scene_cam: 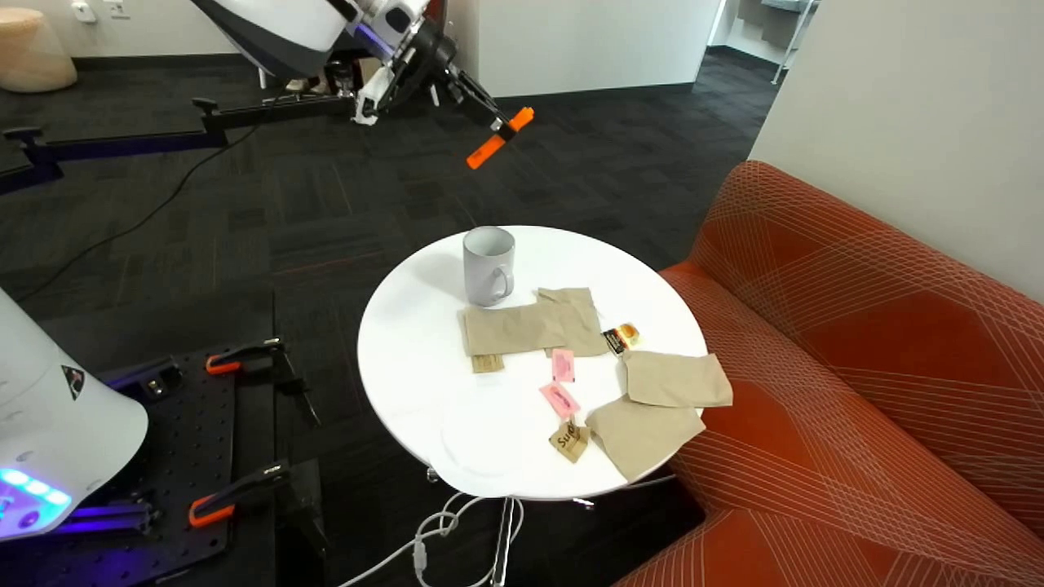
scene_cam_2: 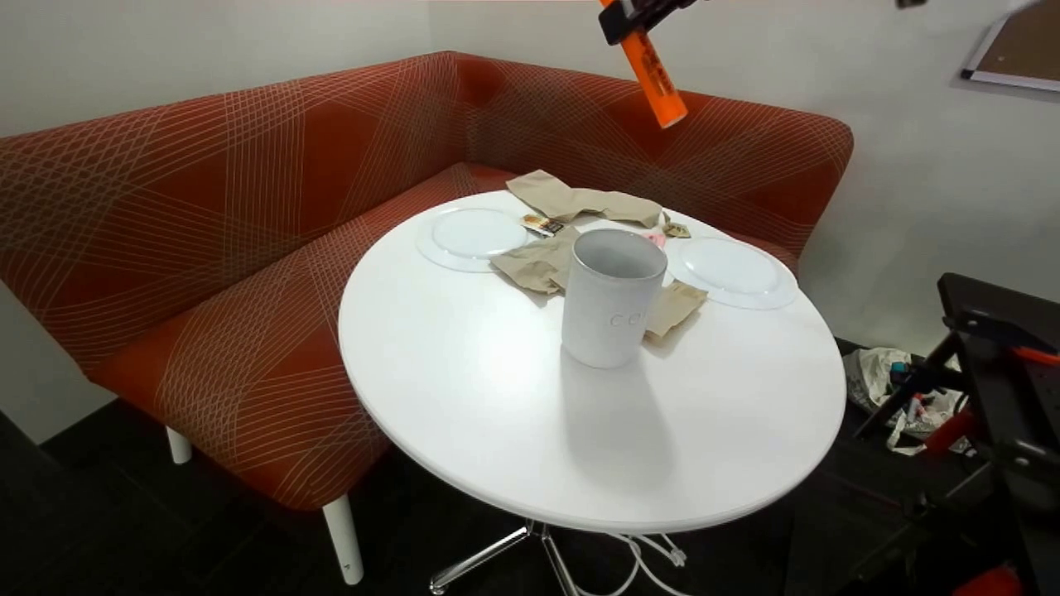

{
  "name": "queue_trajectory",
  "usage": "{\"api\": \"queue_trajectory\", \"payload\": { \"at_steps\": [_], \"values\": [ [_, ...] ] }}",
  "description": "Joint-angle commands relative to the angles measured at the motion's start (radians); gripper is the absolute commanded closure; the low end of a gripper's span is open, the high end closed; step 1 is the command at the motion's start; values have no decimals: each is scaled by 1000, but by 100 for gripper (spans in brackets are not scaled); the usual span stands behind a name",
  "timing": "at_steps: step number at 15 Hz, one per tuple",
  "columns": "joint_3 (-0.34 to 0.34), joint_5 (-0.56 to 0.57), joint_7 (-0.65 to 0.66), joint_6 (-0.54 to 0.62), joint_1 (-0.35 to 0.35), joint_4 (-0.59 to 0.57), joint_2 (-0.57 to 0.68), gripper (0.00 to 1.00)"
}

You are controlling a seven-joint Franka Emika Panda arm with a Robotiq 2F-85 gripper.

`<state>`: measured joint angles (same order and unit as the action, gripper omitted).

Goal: Put the marker inside the mug cup

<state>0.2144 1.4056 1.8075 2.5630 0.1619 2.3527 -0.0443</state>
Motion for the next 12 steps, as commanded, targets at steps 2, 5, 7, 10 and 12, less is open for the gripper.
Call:
{"api": "queue_trajectory", "payload": {
  "at_steps": [2,5,7,10,12],
  "values": [
    [36,175,251,-201,48,-2,61,95],
    [46,222,348,-293,75,7,102,95],
    [47,237,390,-324,86,10,125,95],
    [45,249,428,-344,92,19,147,95],
    [44,269,459,-341,89,25,159,95]
  ]
}}
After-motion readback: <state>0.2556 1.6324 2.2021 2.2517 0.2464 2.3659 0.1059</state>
